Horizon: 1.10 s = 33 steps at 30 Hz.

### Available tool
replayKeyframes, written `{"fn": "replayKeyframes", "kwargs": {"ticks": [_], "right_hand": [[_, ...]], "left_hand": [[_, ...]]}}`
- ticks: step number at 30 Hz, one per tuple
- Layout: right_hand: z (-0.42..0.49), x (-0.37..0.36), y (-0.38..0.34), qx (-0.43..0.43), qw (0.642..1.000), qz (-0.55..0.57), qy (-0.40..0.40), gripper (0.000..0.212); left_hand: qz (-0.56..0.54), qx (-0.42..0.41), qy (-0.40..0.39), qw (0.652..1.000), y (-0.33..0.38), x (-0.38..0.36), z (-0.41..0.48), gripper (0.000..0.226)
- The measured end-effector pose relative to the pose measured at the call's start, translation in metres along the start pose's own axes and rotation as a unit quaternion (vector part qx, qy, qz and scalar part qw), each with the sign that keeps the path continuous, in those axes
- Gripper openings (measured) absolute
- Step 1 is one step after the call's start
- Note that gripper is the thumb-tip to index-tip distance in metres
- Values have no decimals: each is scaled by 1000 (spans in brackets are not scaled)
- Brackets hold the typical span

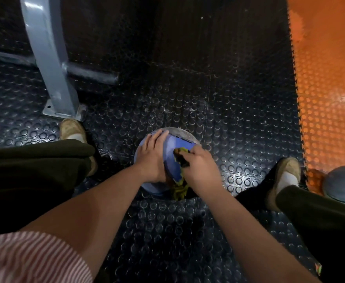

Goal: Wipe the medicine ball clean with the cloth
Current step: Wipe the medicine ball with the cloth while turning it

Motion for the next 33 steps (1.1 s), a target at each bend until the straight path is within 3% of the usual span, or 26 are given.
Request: {"fn": "replayKeyframes", "kwargs": {"ticks": [6, 9, 14, 16, 22, 26, 29, 33], "right_hand": [[28, 15, -3, 3, 999, -39, 20, 30], [58, 22, -13, -25, 999, -42, -10, 28], [32, 12, -19, 9, 999, -34, 30, 30], [2, -3, -19, 32, 999, -9, 10, 32], [25, 4, -15, -26, 998, -9, 51, 27], [79, 23, -18, -63, 998, -10, -6, 25], [82, 24, -24, -39, 999, -22, -15, 26], [31, 6, -18, 28, 998, -25, 56, 32]], "left_hand": [[66, -1, 2, 998, 5, -9, -8, 145], [49, -9, 9, 999, 10, -3, -9, 146], [-14, 16, 10, 1000, 8, 10, 2, 127], [-44, 37, 13, 998, 4, 10, 8, 116], [3, 28, 10, 1000, 5, -1, 11, 116], [22, 6, 14, 1000, 4, -4, 13, 120], [4, 2, 28, 1000, 3, 0, 13, 119], [-39, 12, 27, 999, 7, 10, 16, 112]]}}
Point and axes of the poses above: each hand's wrist, its own z-axis towards the middle knuckle, its own x-axis out of the back of the hand, y = z × x, the point moved 2 cm from there along z, towards the middle knuckle, and after that the axes turned 2 degrees about -x, right-handed, at the moved point
